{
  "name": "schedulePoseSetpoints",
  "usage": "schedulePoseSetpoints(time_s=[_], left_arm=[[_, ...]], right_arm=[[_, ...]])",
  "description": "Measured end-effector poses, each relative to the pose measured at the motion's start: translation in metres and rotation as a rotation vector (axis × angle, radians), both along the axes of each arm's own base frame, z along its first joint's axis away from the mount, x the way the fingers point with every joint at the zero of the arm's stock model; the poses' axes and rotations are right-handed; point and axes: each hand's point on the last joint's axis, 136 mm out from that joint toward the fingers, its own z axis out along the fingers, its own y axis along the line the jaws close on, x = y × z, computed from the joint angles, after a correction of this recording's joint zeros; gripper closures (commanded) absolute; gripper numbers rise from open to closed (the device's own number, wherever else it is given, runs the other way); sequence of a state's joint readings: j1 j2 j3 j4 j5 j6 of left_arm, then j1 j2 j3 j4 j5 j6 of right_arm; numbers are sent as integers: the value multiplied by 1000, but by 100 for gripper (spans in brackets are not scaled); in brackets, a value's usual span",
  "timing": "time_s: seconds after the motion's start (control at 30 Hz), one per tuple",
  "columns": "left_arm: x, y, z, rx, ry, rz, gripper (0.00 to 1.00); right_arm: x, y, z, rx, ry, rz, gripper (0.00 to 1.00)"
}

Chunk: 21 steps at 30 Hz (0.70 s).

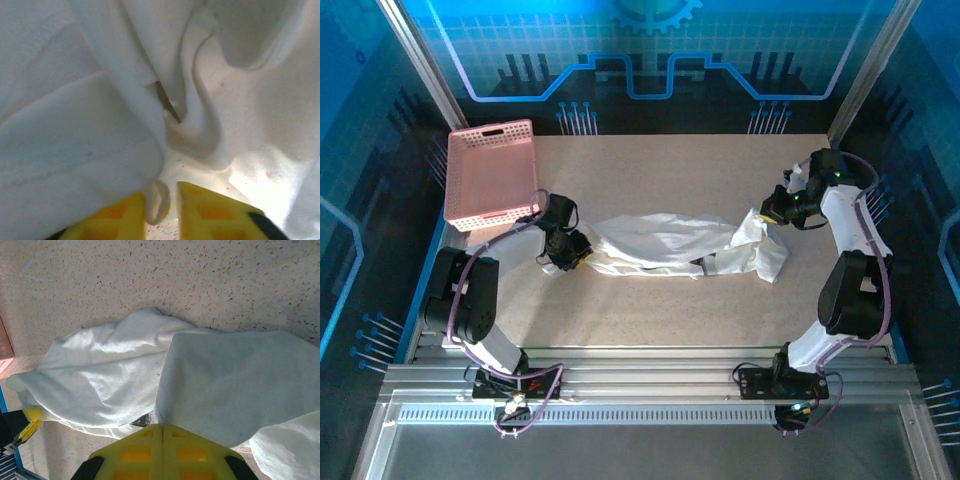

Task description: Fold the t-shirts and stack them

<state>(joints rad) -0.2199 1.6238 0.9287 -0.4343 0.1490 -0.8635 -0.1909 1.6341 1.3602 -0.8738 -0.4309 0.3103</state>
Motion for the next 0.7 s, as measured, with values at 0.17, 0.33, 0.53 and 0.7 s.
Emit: schedulePoseSetpoints(time_s=[0.17, 0.33, 0.53, 0.7], left_arm=[[-2, 2, 0, 10, 11, 1, 95], [0, 4, 3, 19, 9, 3, 100], [5, 5, 36, 18, -52, -16, 100], [17, 7, 120, 17, -250, -25, 100]], right_arm=[[0, 0, 1, 2, -4, 4, 100], [0, 1, 1, 3, -6, 9, 100], [-5, 1, 7, 1, -11, 14, 100], [-9, -4, 48, 9, -111, -9, 100]])
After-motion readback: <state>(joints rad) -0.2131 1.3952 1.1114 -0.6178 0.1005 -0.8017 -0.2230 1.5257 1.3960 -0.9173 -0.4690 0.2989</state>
